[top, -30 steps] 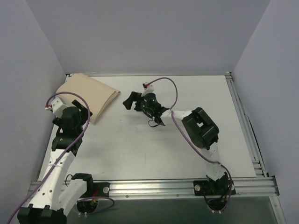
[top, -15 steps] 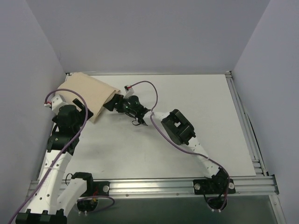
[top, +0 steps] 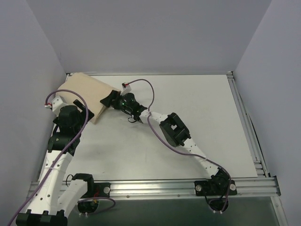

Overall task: Open and lay out the surgical kit
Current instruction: Move the surgical kit at the center of the board.

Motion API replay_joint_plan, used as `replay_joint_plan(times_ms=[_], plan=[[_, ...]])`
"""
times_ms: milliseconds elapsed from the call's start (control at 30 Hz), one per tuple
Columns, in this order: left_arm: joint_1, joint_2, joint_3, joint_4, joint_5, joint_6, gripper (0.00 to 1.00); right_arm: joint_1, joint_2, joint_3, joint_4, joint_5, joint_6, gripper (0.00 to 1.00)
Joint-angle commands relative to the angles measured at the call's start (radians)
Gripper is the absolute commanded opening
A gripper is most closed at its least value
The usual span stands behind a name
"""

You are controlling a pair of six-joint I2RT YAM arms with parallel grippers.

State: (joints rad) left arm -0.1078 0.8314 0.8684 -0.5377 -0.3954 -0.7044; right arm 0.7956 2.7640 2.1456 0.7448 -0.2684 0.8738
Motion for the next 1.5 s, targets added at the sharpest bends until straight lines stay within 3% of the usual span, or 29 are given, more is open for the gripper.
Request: replay_joint_plan(times_ms=[0,67,233,267,367,500,633,767,900,1067,1100,1167,1300,1467], plan=[[0.005,-0.003,0.044,-0.001,-0.003,-0.012,0.94,0.014,0.042,0.088,-0.005,0.035,0.033,0.88],[0.005,-0.002,0.046,0.002,0.000,-0.010,0.94,0.014,0.052,0.114,-0.010,0.043,0.037,0.83],[0.003,0.008,0.044,0.007,0.004,-0.009,0.95,0.004,0.051,0.106,0.007,0.058,0.074,0.53],[0.005,0.009,0.043,0.007,0.012,-0.010,0.96,-0.004,0.049,0.100,0.017,0.058,0.080,0.52],[0.005,0.011,0.040,0.013,0.035,-0.015,1.00,-0.016,0.046,0.089,0.019,0.048,0.088,0.36],[0.005,0.014,0.035,0.024,0.061,-0.014,0.91,-0.036,0.019,0.015,0.065,0.018,0.106,0.00],[0.007,0.029,0.020,0.076,0.142,0.014,0.87,-0.067,-0.087,-0.216,0.232,0.023,0.119,0.00],[0.008,0.075,-0.008,0.114,0.240,-0.033,0.72,-0.127,-0.193,-0.389,0.306,-0.011,0.094,0.00],[0.007,0.135,-0.019,0.139,0.288,-0.075,0.68,-0.209,-0.294,-0.602,0.457,-0.055,0.125,0.00],[0.005,0.199,-0.057,0.205,0.314,-0.124,0.49,-0.256,-0.501,-0.898,0.490,-0.046,0.062,0.00],[0.002,0.215,-0.071,0.212,0.319,-0.136,0.39,-0.265,-0.535,-0.943,0.502,-0.034,0.053,0.00],[-0.001,0.261,-0.089,0.249,0.335,-0.184,0.31,-0.291,-0.631,-1.076,0.505,-0.016,0.045,0.00],[-0.033,0.379,-0.117,0.321,0.359,-0.225,0.22,-0.311,-0.780,-1.262,0.478,-0.002,0.025,0.00],[-0.096,0.598,-0.026,0.358,0.372,-0.210,0.13,-0.257,-0.934,-1.446,0.453,0.030,0.016,0.00]])
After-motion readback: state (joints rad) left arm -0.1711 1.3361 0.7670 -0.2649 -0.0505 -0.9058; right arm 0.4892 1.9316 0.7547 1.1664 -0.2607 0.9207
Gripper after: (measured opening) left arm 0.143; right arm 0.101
